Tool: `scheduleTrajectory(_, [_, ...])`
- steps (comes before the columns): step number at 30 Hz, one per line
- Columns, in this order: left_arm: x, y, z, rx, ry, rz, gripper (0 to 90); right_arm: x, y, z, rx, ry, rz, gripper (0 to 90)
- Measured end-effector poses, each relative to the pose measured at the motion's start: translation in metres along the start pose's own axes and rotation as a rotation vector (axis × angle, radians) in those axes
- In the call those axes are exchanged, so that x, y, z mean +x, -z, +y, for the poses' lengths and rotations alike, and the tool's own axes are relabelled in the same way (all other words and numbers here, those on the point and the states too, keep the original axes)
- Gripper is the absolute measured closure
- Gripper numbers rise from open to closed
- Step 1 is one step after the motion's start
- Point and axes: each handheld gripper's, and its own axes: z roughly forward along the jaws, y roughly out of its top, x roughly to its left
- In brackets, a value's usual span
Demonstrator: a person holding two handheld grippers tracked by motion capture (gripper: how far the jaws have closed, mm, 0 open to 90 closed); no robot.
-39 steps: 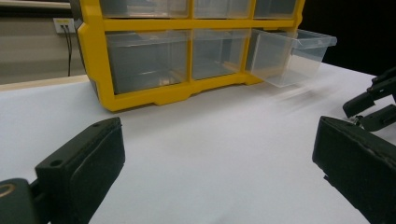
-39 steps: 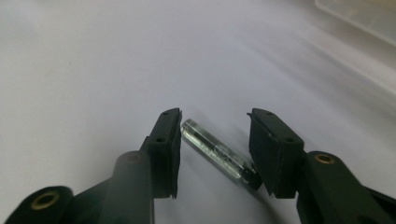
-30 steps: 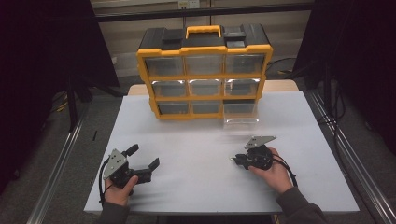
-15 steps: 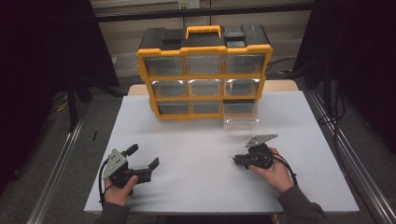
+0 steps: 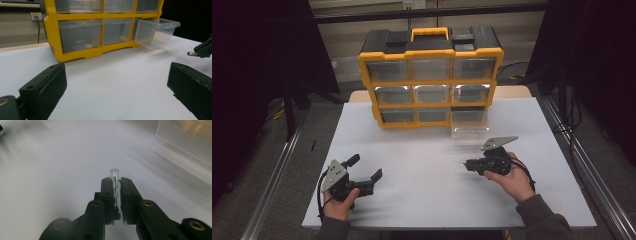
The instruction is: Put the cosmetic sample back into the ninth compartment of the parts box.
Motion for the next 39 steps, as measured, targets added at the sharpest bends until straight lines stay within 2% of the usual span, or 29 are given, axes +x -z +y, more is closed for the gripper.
scheduleTrajectory(5, [0.000, 0.000, 0.000, -0.005, 0.002, 0.006, 2.7, -0.001, 0.007, 0.004, 0.021, 0.002, -0.006, 81.6])
scheduleTrajectory(10, [0.000, 0.000, 0.000, -0.006, 0.003, -0.002, 2.7, -0.004, 0.011, 0.007, -0.003, -0.001, 0.021, 81.6])
scheduleTrajectory(29, [0.000, 0.000, 0.001, -0.001, -0.003, 0.008, 2.7, -0.007, 0.023, 0.027, -0.012, 0.011, 0.034, 81.5])
scheduleTrajectory(35, [0.000, 0.000, 0.000, 0.003, 0.003, 0.000, 2.7, -0.007, 0.027, 0.032, -0.006, 0.025, 0.021, 81.6])
scheduleTrajectory(39, [-0.001, 0.000, 0.000, 0.004, 0.002, 0.010, 2.7, -0.009, 0.030, 0.036, -0.009, 0.024, 0.018, 81.6])
